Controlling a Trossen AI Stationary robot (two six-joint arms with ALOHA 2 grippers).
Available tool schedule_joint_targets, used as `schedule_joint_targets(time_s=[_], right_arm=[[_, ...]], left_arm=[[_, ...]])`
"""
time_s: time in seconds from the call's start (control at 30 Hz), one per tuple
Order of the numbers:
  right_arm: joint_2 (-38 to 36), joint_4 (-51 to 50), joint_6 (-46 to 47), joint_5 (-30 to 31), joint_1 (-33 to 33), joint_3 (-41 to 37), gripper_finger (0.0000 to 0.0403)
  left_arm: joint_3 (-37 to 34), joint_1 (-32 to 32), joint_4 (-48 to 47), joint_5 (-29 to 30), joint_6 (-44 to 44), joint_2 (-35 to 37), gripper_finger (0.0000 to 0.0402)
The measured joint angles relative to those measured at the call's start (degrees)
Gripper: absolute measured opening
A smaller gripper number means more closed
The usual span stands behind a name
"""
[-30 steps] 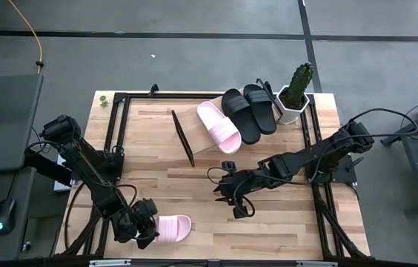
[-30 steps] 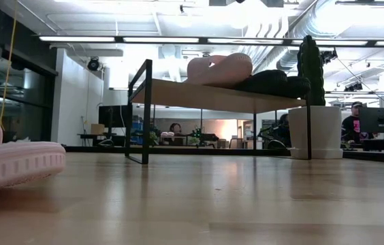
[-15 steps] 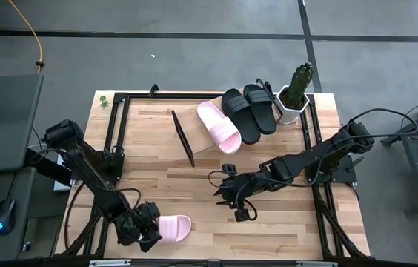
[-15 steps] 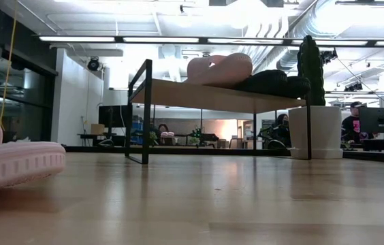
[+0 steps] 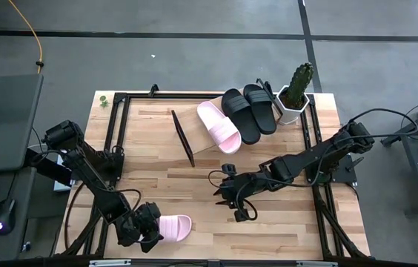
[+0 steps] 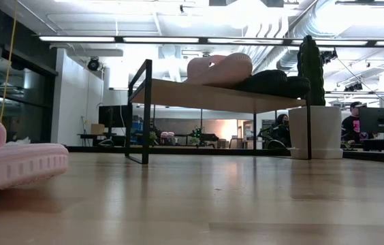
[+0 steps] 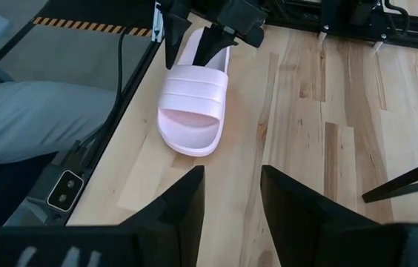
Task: Pick and place slides into the shelf
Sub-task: Put the pink slide on the shelf
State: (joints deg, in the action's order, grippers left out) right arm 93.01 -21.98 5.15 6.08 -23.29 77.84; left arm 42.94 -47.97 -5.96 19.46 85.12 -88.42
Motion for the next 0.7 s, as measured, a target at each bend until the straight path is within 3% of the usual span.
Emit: schedule_joint_targets(time_s=[0.4, 0.7], right_arm=[[0.00, 0.02, 0.00, 0.00, 0.00, 0.00, 0.0124], [0.00, 0.04, 0.00, 0.05, 0.00, 0.00, 0.0124]], left_arm=[[0.00, 0.00, -0.04, 0.53, -0.92, 0.00, 0.0180], [0.00, 0.00, -0.17, 0.90, -1.30, 0.00, 0.0110]])
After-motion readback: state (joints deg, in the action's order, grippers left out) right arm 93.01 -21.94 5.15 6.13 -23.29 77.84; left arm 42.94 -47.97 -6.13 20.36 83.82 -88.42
